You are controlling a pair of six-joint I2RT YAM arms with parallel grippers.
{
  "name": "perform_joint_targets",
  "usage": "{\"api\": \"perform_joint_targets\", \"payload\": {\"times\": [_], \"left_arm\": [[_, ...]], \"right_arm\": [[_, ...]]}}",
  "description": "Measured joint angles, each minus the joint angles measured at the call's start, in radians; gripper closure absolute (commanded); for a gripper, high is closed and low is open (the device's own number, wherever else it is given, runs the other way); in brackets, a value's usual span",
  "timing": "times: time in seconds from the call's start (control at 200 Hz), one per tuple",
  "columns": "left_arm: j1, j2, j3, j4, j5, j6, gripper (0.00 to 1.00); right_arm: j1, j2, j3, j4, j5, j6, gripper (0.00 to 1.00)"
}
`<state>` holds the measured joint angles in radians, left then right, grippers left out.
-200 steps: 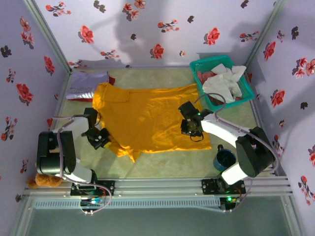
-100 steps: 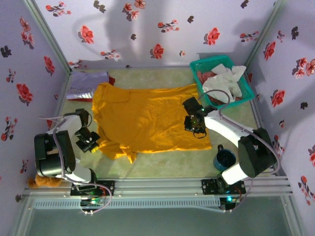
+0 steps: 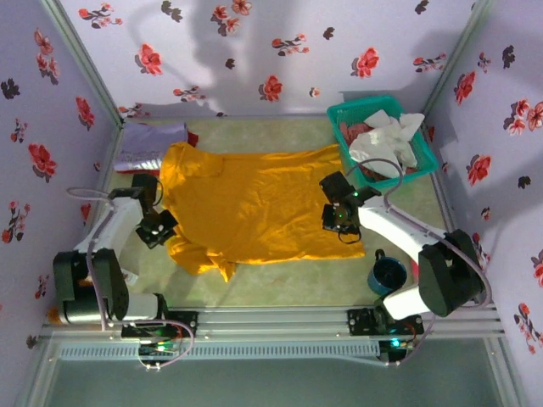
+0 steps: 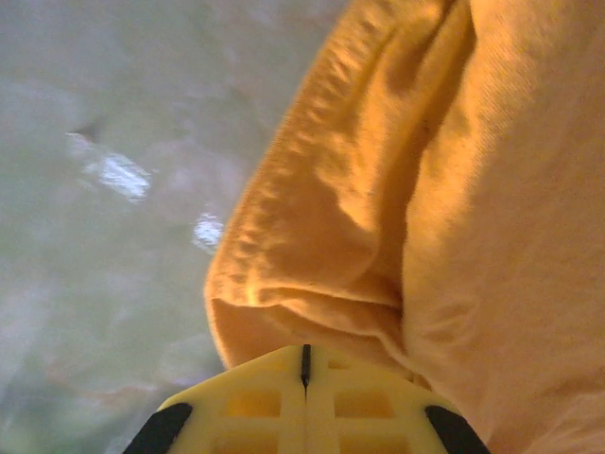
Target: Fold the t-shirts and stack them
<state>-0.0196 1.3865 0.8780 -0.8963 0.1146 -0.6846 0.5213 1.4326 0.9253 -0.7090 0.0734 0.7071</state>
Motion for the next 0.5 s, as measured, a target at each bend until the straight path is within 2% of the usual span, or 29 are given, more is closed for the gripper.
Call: {"api": "perform_joint_targets", "payload": {"times": [0.17, 0.5], "left_arm": [[-0.058, 0.082, -0.035, 0.06, 0.008, -0.029, 1.0], [-0.043, 0.135, -0.083, 0.063, -0.041, -0.044, 1.0]], "right_arm": [[0.0, 0.012, -0.024, 0.011, -0.01, 0.0, 0.84], [-0.009, 0.049, -0.05, 0.039, -0.037, 0.0, 0.84]]}}
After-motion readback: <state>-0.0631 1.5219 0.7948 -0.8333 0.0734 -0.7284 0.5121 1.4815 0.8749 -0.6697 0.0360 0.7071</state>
